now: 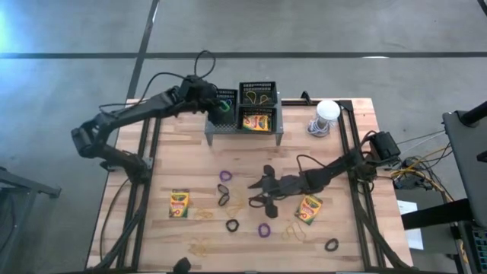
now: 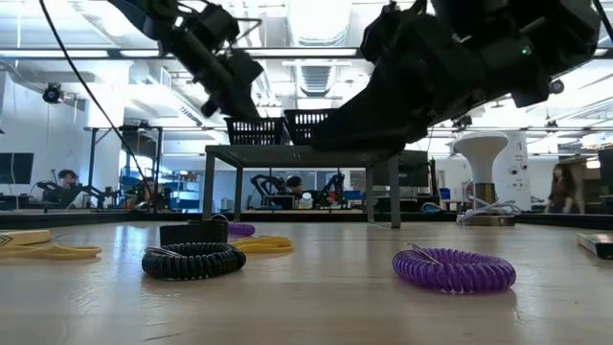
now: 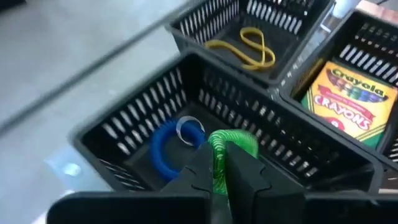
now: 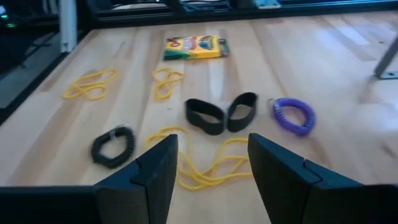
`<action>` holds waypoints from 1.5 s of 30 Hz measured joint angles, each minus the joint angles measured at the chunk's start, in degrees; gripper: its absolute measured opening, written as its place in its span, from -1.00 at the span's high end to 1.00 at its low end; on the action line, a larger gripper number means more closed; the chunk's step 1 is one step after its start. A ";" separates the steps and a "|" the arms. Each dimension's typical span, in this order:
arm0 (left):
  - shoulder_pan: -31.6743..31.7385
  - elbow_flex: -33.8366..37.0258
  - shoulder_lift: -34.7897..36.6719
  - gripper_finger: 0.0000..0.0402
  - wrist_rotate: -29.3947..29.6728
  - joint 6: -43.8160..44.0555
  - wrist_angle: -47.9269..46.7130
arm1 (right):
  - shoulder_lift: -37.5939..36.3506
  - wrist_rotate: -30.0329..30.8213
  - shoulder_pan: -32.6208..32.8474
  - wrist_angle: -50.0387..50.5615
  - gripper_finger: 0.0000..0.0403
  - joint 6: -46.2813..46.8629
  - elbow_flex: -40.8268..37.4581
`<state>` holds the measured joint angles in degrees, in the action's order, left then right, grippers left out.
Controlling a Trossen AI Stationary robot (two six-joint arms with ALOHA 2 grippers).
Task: Pick & Place Office Desk Supplies
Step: Put the green spring keychain into the middle black bin on the shelf, then adjust the middle black bin on the shelf
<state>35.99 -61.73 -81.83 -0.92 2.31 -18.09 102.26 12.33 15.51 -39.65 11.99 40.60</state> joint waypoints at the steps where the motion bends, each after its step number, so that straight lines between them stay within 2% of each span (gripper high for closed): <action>1: 0.00 0.00 -0.59 0.89 -0.51 0.92 0.04 | 0.00 0.06 -0.30 -0.05 0.05 0.00 0.00; 7: -0.07 0.01 -3.21 0.85 -4.49 7.15 -3.10 | 0.00 1.96 -1.51 -0.48 0.05 -0.02 0.00; 12: -0.04 0.15 -3.46 0.77 -4.49 7.37 -5.75 | 0.00 2.92 -1.98 -0.95 0.05 -0.24 0.00; 21: -0.20 0.15 -3.53 0.64 -5.03 7.24 -4.02 | 0.00 2.86 -2.08 -1.42 0.05 -0.20 0.02; 30: -0.20 0.01 -3.53 0.57 -5.29 7.08 -4.02 | 0.00 2.83 -2.03 -1.38 0.05 0.00 0.02; 45: -0.26 -4.00 -3.53 0.53 -5.99 6.54 -4.73 | 0.00 2.67 -2.03 -1.38 0.05 0.00 0.02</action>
<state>35.73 -65.73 -85.36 -6.91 8.84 -22.82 102.26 15.00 13.47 -41.04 11.99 40.62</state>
